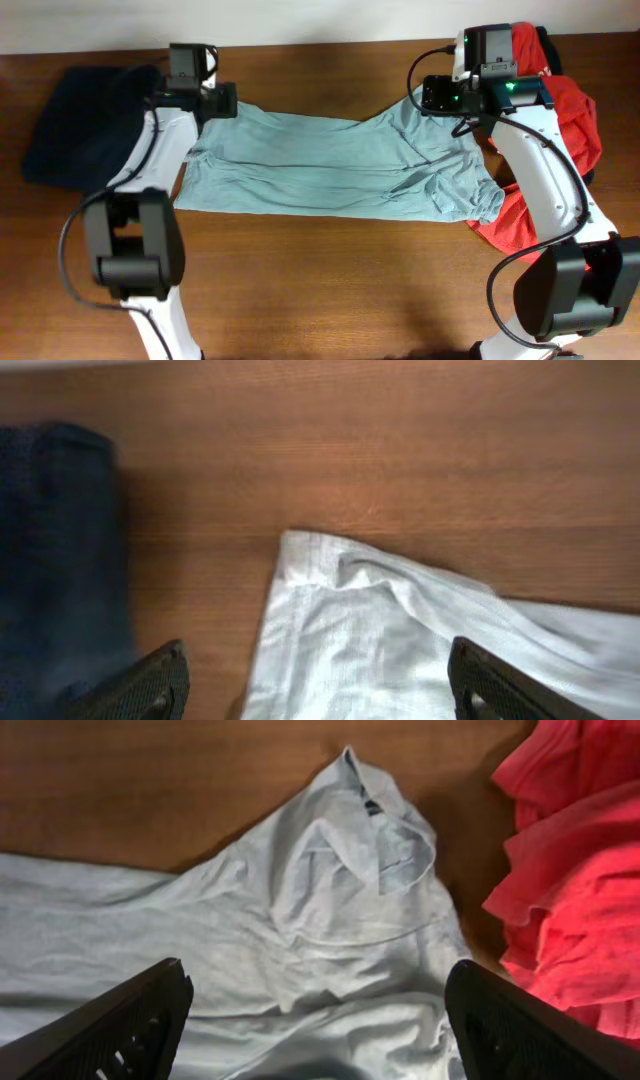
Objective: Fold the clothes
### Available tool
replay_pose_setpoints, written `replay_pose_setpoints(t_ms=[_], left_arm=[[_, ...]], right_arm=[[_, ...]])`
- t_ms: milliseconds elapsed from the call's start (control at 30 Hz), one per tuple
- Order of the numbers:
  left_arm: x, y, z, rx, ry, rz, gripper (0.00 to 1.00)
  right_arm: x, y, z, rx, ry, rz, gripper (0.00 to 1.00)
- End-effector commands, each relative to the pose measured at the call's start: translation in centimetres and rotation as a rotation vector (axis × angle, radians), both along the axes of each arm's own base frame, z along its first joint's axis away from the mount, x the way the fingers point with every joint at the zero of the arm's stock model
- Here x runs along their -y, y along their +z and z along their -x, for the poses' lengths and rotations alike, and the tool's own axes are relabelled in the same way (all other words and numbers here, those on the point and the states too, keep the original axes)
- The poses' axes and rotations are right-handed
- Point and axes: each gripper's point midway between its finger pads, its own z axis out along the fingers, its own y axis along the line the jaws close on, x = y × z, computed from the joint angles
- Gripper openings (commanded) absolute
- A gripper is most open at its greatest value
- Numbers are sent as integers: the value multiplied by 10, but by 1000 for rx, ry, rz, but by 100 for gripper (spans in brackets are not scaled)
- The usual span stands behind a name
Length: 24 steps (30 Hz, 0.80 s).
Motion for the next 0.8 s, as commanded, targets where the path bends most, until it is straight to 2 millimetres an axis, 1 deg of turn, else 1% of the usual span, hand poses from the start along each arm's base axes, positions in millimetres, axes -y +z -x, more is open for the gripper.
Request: replay_pose_setpoints(t_ms=[0, 133, 267, 367, 400, 467, 533, 767], left_arm=[[2, -21, -13, 6, -38, -20, 82], [-5, -35, -25, 32, -38, -30, 81], [-5, -50, -33, 45, -61, 16, 74], [-4, -58, -36, 49, -66, 24, 71], [-4, -63, -36, 45, -66, 23, 68], [-4, -66, -38, 47, -66, 24, 61], [-4, -71, -41, 57, -65, 24, 58], [-4, -79, -47, 75, -57, 31, 52]], right_arm=[[-4, 3, 1, -4, 23, -20, 84], [-4, 1, 3, -13, 23, -21, 84], [-4, 0, 5, -20, 23, -21, 84], [-4, 0, 5, -22, 23, -20, 84], [-4, 0, 5, -23, 23, -20, 84], [-4, 0, 6, -25, 23, -20, 84], [-4, -1, 7, -30, 23, -20, 84], [-4, -2, 9, -40, 23, -19, 84]])
